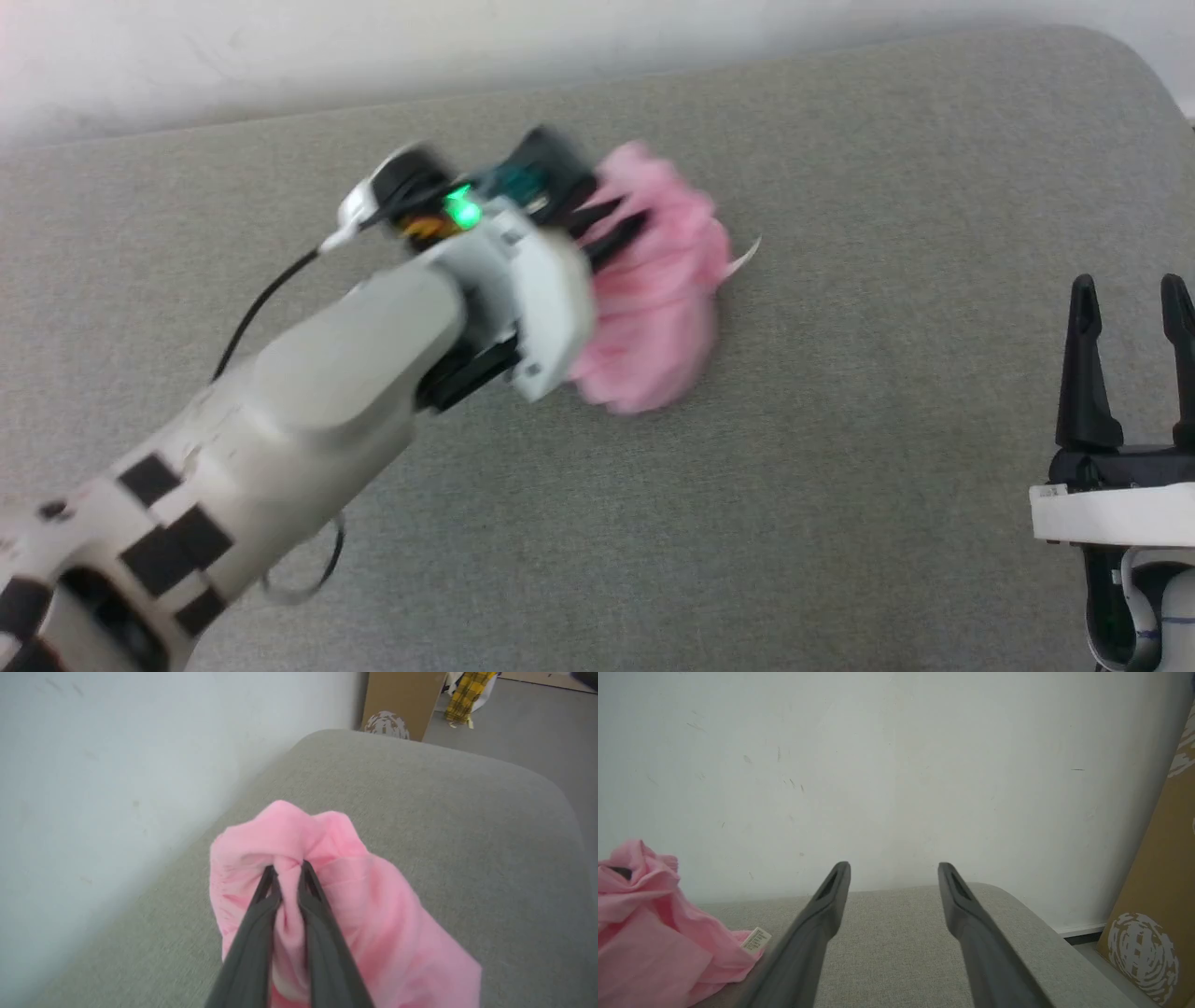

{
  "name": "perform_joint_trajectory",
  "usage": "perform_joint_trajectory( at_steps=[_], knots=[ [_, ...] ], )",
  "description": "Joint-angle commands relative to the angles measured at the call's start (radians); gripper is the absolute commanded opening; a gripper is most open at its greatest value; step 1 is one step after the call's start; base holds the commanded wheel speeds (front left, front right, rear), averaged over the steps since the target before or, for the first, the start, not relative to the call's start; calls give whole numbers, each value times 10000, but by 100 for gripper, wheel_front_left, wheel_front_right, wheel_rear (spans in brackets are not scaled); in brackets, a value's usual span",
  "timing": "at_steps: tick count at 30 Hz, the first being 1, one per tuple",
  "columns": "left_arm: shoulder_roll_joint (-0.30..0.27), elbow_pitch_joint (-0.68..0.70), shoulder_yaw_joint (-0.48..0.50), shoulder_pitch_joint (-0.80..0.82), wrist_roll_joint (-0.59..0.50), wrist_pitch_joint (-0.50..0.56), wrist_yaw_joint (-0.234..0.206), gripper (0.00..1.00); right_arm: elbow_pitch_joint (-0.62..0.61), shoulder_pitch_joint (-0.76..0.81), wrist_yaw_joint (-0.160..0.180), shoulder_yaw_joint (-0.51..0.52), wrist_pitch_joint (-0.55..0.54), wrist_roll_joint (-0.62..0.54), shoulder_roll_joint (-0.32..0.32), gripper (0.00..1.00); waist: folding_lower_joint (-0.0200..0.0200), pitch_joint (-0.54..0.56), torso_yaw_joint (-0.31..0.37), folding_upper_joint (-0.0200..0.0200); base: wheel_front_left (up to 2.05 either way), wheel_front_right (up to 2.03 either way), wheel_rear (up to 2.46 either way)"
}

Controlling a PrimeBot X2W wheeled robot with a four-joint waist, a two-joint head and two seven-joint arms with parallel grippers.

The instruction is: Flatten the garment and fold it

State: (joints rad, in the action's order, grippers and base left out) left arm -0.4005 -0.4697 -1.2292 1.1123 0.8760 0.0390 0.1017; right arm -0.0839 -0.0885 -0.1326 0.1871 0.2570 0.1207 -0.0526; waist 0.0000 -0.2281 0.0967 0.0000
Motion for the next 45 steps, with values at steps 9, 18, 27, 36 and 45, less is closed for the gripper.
perform_joint_trajectory(
  at_steps=[9, 18, 27, 36, 45],
  knots=[
    [-1297, -1656, 134, -2743, 826, -1007, -657, 0, -75, 142, 19, -86, 48, -214, 24, 100, 0, 162, -615, 0, 0, 0, 0],
    [-1487, -1872, 528, -4101, 1419, -2114, -1107, 100, -72, 354, 19, -145, 48, -412, 24, 100, 0, 538, -1081, 0, 0, 0, 0],
    [-1403, 107, 2556, -3910, -98, -3000, -2562, 100, -357, 201, 19, -111, 48, -915, 24, 100, 0, 1117, -1452, 0, 0, 0, 0],
    [-1650, 982, 3824, -2897, -1716, -2528, -2002, 100, -301, 412, 19, -296, 48, -731, 24, 100, 0, 1105, -1484, 0, 0, 0, 0],
    [-1169, -839, 2998, -266, -1643, 397, -222, 100, -275, -40, 19, -390, 48, -542, 24, 100, 0, 270, -679, 0, 0, 0, 0]
  ],
)
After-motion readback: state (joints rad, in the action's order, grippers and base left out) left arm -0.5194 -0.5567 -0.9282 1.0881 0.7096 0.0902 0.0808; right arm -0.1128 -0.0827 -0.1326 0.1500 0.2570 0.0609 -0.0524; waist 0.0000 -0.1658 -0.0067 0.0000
